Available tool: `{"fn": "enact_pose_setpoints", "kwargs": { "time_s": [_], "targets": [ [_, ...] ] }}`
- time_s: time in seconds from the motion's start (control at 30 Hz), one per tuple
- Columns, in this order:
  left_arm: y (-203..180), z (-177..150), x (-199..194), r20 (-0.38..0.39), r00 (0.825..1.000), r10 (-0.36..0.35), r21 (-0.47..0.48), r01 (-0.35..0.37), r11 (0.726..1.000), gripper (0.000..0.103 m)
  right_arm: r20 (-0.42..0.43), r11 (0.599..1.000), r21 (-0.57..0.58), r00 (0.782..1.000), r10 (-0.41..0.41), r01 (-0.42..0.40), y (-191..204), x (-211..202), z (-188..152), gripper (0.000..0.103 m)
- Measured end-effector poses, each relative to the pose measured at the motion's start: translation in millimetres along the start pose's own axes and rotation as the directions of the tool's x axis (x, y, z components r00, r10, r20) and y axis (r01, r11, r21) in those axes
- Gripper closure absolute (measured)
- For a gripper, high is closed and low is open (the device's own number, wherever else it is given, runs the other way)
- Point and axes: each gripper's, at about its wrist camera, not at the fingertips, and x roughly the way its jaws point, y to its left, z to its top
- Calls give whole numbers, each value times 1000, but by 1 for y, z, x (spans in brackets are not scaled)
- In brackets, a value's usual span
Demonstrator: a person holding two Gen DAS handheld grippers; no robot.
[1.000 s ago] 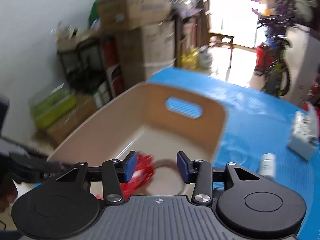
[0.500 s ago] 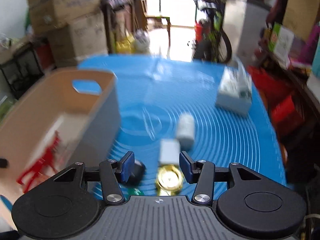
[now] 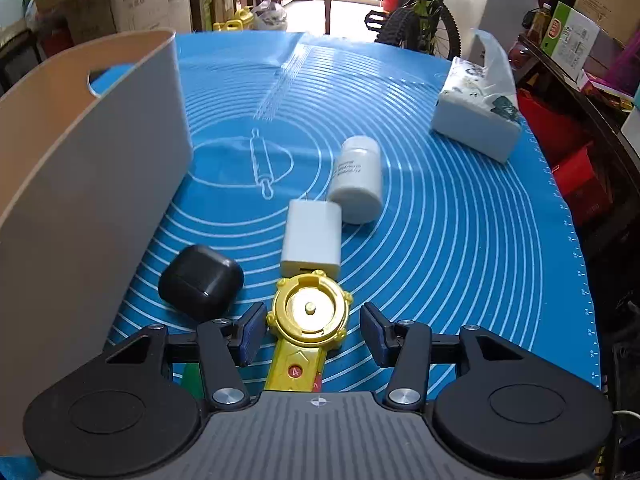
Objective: Organize rigid objects
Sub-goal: 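Grasp the yellow toy with the right tool and lift it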
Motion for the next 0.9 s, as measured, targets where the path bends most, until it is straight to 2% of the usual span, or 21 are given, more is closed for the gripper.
{"fn": "enact_pose_setpoints", "kwargs": {
  "time_s": [0.07, 0.13, 0.27, 0.63, 0.77, 0.9],
  "targets": [
    [0, 0, 0, 0, 1000, 1, 1, -1, 1000, 93, -8, 1000, 0, 1000, 5, -5, 1, 4, 0, 43],
    [0, 0, 0, 0, 1000, 1, 1, -1, 1000, 93, 2, 1000, 13, 1000, 16, -16, 0, 3, 0, 51],
    [0, 0, 0, 0, 1000, 1, 0, -1, 1000, 93, 8, 999, 28, 999, 36, -36, -1, 0, -2, 54],
    [0, 0, 0, 0, 1000, 1, 1, -1, 1000, 93, 117, 999, 18, 993, 26, -28, -1, -34, 3, 54],
    [0, 0, 0, 0, 1000, 1, 1, -1, 1000, 93, 189, 999, 29, 982, 28, -34, -3, -57, 9, 54],
    [0, 0, 0, 0, 1000, 2, 1, -2, 1000, 93, 286, 997, 38, 957, 53, -66, 1, -88, 16, 54]
  ]
}}
